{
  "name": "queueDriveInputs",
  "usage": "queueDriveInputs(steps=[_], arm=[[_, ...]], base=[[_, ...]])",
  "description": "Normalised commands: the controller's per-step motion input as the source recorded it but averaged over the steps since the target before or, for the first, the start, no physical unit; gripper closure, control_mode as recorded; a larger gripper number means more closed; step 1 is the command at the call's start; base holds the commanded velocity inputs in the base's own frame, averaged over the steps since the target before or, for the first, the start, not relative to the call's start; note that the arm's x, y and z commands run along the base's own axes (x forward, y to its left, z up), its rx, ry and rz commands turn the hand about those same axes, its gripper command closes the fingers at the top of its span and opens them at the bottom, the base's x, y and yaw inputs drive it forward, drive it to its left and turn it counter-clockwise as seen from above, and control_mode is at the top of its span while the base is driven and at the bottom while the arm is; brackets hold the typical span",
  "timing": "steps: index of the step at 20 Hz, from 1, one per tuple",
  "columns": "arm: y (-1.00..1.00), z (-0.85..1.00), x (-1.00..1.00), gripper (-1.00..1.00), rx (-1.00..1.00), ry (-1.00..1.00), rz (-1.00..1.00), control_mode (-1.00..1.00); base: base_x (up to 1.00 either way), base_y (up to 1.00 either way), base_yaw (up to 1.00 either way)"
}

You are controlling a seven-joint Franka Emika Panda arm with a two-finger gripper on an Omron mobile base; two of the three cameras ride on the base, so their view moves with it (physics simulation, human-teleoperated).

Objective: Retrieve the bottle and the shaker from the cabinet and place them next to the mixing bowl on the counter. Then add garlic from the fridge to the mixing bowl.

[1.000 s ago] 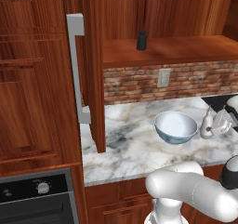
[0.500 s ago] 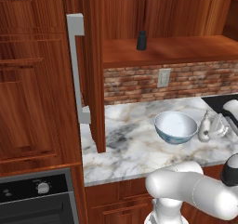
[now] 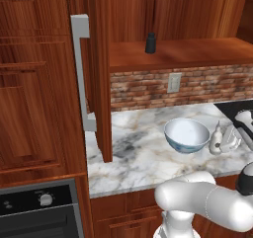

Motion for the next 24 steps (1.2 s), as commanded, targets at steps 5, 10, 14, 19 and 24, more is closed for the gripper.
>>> queueDriveInputs(steps=[5, 10, 14, 19, 24], arm=[[0.00, 0.00, 0.09, 1.00, 0.00, -0.08, 0.00, -1.00], [0.00, 0.00, 0.17, 1.00, 0.00, -0.06, 0.00, -1.00], [0.00, 0.00, 0.19, 1.00, 0.00, 0.00, 0.00, -1.00], [0.00, -0.02, 0.07, 1.00, 0.00, 0.00, 0.00, -1.00], [-0.09, -0.20, 0.00, 1.00, 0.00, 0.00, 0.00, -1.00]], base=[[0.00, 0.00, 0.00], [0.00, 0.00, 0.00], [0.00, 0.00, 0.00], [0.00, 0.00, 0.00], [0.00, 0.00, 0.00]])
